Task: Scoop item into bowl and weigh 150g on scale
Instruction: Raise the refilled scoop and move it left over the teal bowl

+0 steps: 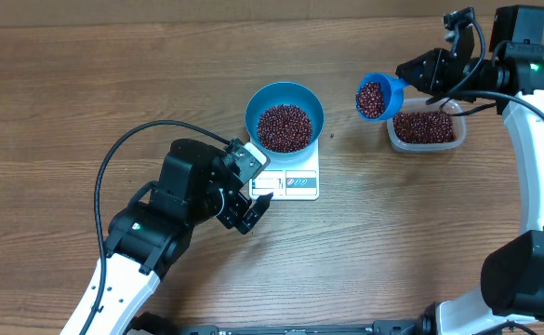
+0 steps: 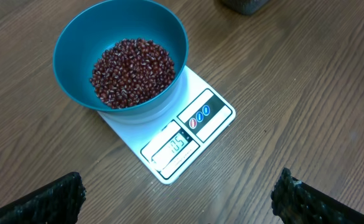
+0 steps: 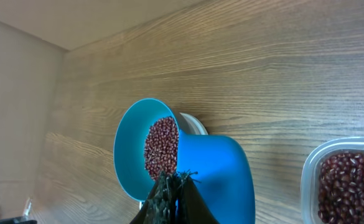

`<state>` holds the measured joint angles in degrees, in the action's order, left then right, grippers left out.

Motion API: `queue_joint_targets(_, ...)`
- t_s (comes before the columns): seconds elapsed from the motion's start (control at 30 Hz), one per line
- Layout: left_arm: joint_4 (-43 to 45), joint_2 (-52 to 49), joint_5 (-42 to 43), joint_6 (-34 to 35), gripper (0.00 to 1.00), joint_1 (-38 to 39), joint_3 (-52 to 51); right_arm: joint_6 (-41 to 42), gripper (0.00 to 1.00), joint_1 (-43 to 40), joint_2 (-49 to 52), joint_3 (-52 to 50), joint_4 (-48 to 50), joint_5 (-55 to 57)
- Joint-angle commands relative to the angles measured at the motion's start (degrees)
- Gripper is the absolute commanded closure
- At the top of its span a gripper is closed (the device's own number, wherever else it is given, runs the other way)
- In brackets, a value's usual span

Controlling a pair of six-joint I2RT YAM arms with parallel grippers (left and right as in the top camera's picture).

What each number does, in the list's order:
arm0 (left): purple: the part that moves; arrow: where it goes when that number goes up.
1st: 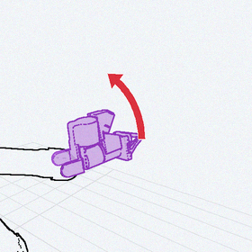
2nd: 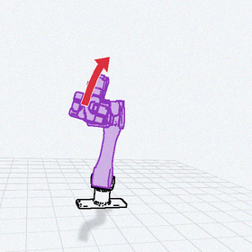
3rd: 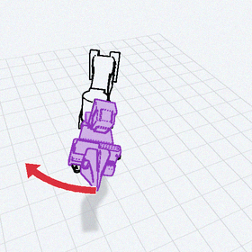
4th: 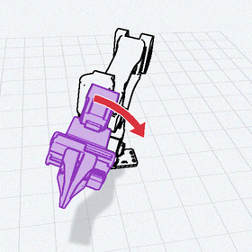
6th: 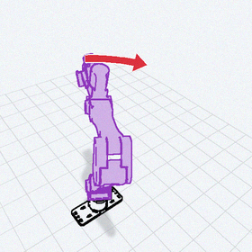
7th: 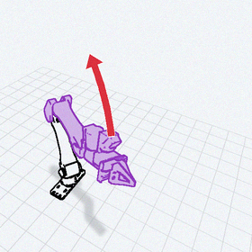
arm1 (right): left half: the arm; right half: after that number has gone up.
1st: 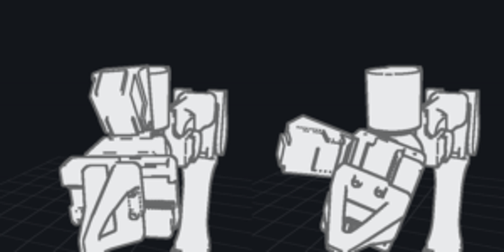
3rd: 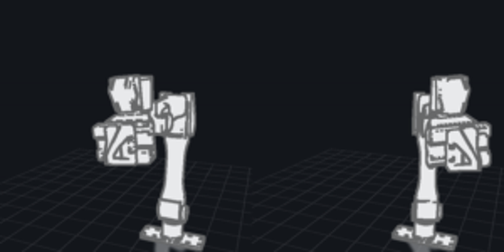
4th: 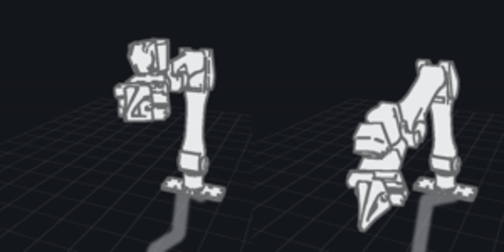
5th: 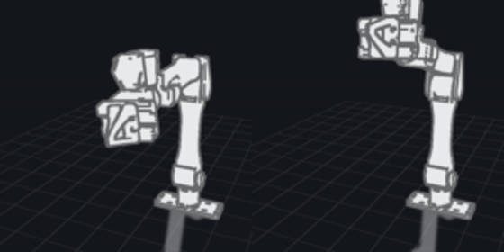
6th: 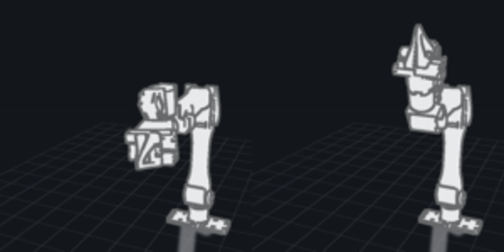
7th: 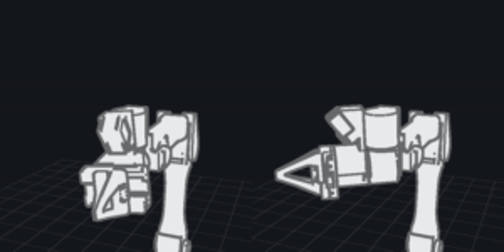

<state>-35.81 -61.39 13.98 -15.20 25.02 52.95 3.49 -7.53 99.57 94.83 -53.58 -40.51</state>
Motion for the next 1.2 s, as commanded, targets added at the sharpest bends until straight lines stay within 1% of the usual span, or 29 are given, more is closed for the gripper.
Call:
queue_joint_targets(0.0, 0.02, 0.72, 0.87, -0.46, 0.00, -0.24, -0.31, 2.75, 0.96, -0.20, -1.84, 2.01, 0.44, -1.49)
queue_joint_targets(0.3, 0.00, 0.70, 0.87, -0.46, 0.00, -0.24, -0.31, 5.53, 0.96, -0.20, -1.84, 2.01, 1.01, -2.86)
queue_joint_targets(0.53, 0.00, 0.70, 0.87, -0.46, 0.01, -0.24, -0.31, 7.58, 0.96, -0.20, -1.84, 2.01, 3.28, -11.08)
queue_joint_targets(0.67, 0.00, 0.70, 0.87, -0.46, 0.00, -0.24, -0.31, 9.68, 0.96, -0.20, -1.84, 2.01, 4.68, -13.68)
queue_joint_targets(0.97, 0.00, 0.70, 0.87, -0.46, 0.01, -0.24, -0.31, 14.23, 0.96, 0.15, -1.84, 2.01, 7.15, -13.68)
queue_joint_targets(1.17, 0.00, 0.70, 0.87, -0.46, 0.00, -0.24, -0.31, 14.36, 0.96, 1.18, -1.84, 1.99, 8.11, -13.64)
